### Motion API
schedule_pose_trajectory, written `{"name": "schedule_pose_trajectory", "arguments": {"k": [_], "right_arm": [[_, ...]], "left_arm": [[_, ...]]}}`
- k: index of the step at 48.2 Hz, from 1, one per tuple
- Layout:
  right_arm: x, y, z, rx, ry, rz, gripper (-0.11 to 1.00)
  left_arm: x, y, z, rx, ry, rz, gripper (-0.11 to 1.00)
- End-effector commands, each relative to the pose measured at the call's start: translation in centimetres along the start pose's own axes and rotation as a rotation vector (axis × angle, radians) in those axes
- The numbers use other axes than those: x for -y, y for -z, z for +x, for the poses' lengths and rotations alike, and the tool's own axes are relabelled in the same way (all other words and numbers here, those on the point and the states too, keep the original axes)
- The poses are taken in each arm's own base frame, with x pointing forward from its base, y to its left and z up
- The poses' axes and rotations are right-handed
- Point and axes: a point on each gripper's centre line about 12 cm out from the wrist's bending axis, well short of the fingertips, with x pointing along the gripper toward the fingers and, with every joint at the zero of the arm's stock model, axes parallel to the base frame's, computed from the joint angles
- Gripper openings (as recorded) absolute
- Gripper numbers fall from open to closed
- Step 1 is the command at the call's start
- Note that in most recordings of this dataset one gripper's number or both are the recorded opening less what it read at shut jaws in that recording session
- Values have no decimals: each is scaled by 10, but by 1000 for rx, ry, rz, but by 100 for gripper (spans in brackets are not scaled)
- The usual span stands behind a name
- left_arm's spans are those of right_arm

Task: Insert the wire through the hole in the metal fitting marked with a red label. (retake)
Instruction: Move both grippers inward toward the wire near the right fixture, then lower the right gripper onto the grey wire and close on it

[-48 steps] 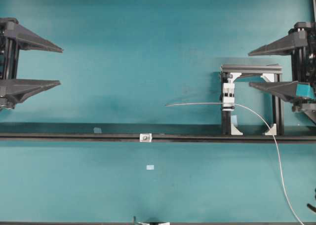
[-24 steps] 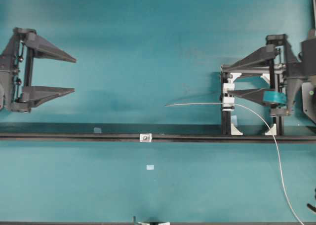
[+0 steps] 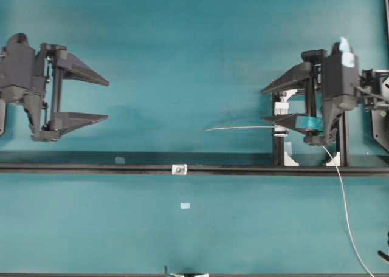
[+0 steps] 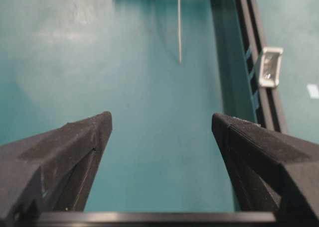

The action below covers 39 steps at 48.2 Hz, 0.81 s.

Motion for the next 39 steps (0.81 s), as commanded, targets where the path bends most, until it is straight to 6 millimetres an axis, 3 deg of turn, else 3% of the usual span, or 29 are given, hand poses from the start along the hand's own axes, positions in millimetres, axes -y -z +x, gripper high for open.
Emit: {"name": "schedule_pose_trajectory", "arguments": {"k": [1,39], "right_arm": [[-2,-6,7,-5,-1,5,73],[-4,17,71,-174,17,-1,71]], "left_arm": [[1,-6,7,3,1,-2,70],[0,12,44,-121,-4,-1,70]]}}
